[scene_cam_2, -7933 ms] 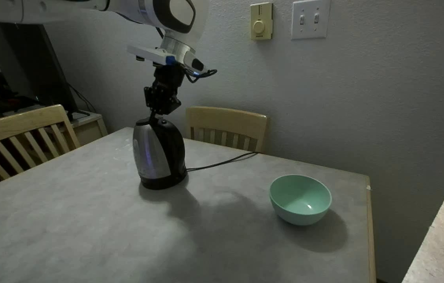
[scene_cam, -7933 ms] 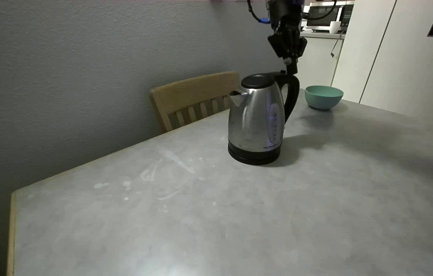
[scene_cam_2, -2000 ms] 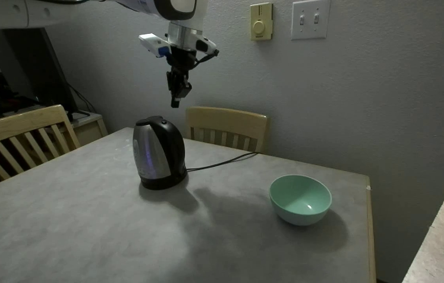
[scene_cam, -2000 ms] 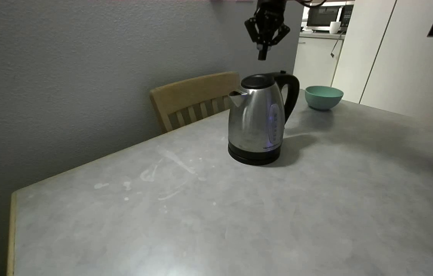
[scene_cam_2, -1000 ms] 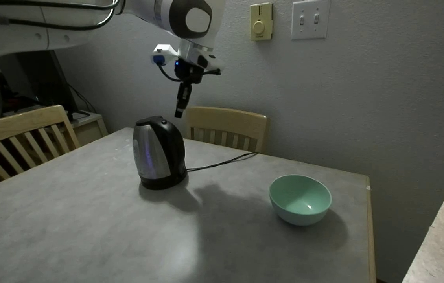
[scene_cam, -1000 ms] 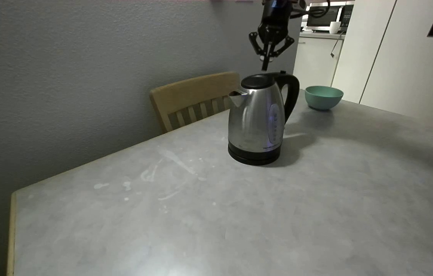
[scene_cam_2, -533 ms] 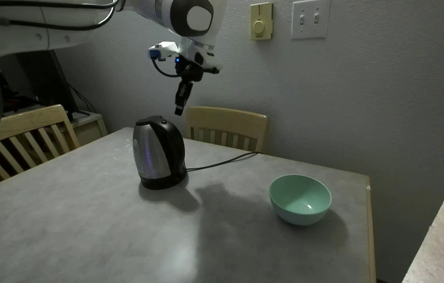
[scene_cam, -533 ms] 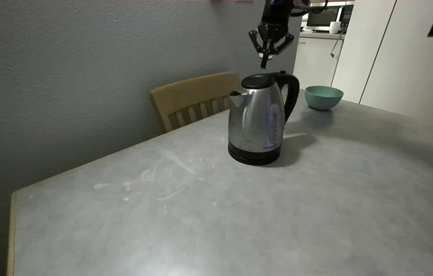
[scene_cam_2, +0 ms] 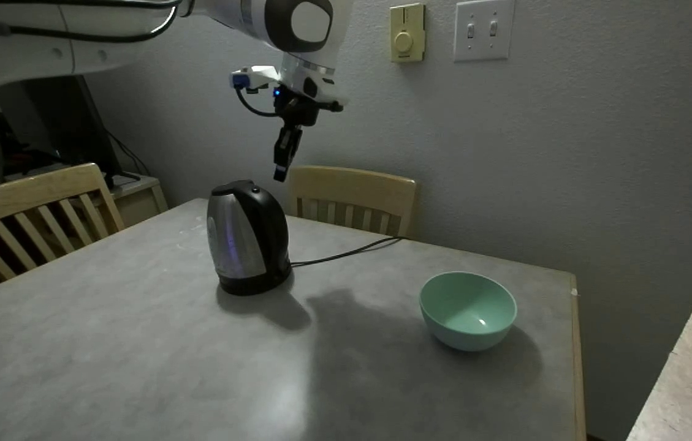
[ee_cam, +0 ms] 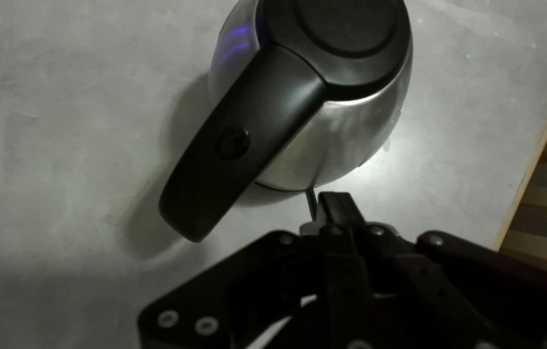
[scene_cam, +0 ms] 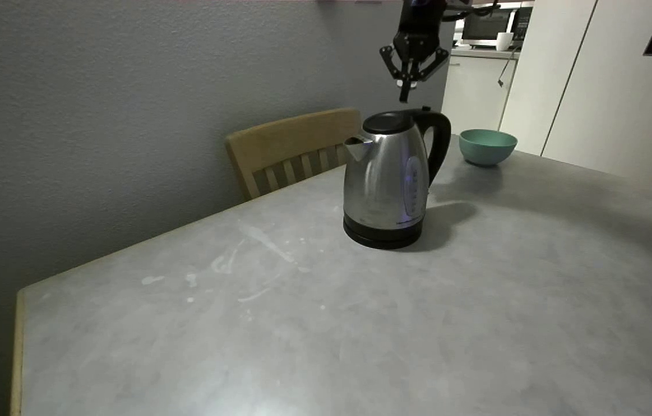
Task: Press the button on the kettle
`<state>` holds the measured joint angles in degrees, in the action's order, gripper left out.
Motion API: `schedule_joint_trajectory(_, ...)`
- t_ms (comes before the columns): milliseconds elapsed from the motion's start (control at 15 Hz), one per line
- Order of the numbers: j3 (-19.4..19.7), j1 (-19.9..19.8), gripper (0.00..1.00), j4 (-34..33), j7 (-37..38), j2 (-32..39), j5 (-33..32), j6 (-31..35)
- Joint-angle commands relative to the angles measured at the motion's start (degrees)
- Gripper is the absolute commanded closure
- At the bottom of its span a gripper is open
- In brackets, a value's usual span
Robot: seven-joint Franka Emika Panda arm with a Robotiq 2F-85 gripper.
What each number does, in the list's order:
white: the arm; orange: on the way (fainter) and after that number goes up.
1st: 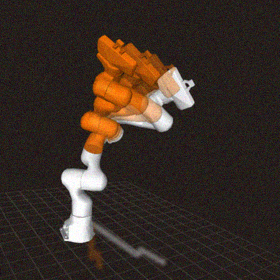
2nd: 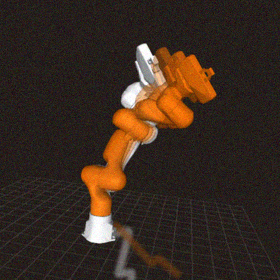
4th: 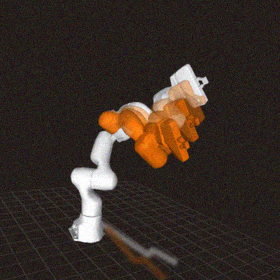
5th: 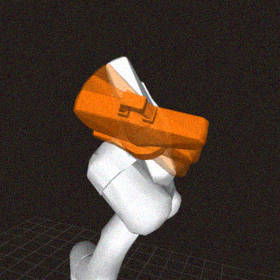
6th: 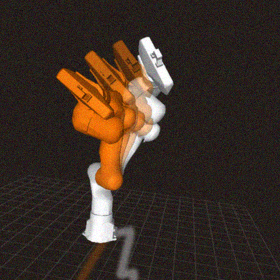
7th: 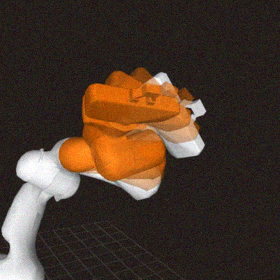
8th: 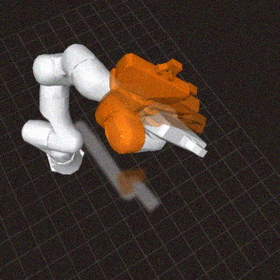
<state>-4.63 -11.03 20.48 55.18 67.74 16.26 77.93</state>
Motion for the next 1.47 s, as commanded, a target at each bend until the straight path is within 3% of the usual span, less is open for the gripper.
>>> schedule_joint_trajectory(0, 0.00, 0.03, 0.99, 0.00, 0.00, 0.02, 0.00, 0.00)
schedule_joint_trajectory(333, 0.68, 0.00, 1.00, 0.10, 1.05, -0.16, -0.63, -0.75)
schedule_joint_trajectory(933, 5.74, 3.64, 1.00, -0.11, 8.19, -1.82, -8.70, -4.06)
schedule_joint_trajectory(1400, 5.52, 3.91, 1.00, -0.15, 13.74, -3.89, -8.75, -7.37)
